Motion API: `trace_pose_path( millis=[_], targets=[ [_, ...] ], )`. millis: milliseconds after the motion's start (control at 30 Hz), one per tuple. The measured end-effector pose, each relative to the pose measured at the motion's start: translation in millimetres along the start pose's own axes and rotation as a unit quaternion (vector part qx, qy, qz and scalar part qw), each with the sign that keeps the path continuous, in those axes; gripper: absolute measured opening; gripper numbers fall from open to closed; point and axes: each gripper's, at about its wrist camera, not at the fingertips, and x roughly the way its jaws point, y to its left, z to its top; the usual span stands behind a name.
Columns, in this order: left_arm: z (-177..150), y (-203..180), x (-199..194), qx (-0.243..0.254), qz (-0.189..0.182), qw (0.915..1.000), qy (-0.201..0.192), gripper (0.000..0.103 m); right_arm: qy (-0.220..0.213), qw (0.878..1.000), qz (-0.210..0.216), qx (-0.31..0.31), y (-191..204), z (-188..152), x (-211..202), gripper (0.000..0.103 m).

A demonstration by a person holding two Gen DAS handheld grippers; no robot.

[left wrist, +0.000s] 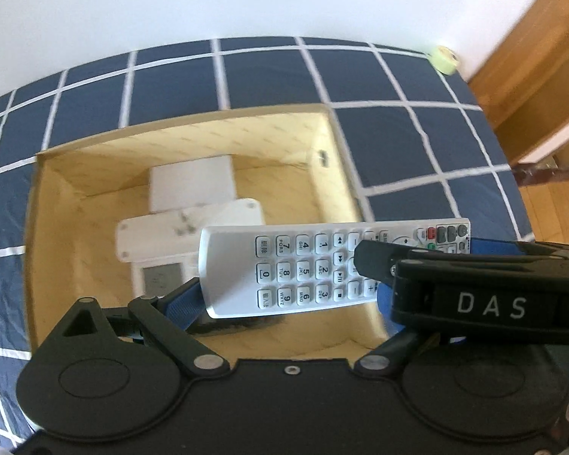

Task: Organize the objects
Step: 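Lift the TV remote with the right gripper and carry it over the box, then lower the TV remote into the box and open the right gripper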

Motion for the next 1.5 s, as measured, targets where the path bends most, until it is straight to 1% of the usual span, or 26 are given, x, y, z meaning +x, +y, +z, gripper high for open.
trace_pose_path(
  millis=[167,367,667,1000,1233,1500],
  targets=[
    [8,32,-2,-0.021,0.011,0.9997,-0.006,0.096,0.006,1.000,0.011,-0.023,32,13,17,0.097],
    [24,66,6,-0.039,0.018,0.9991,-0.004,0.096,0.015,0.999,0.019,-0.043,60,33,43,0.097],
    [55,105,37,-0.049,0.015,0.9987,0.006,0.096,0.031,0.998,0.016,-0.053,86,66,89,0.097],
    [74,141,80,-0.062,0.005,0.9976,0.031,0.096,0.060,0.996,0.007,-0.059,102,88,145,0.097],
    [80,151,100,-0.068,-0.001,0.9967,0.044,0.096,0.075,0.995,0.000,-0.059,103,96,167,0.097],
    [83,156,115,-0.067,-0.006,0.9961,0.057,0.096,0.090,0.995,-0.006,-0.051,100,98,183,0.097]
  ],
)
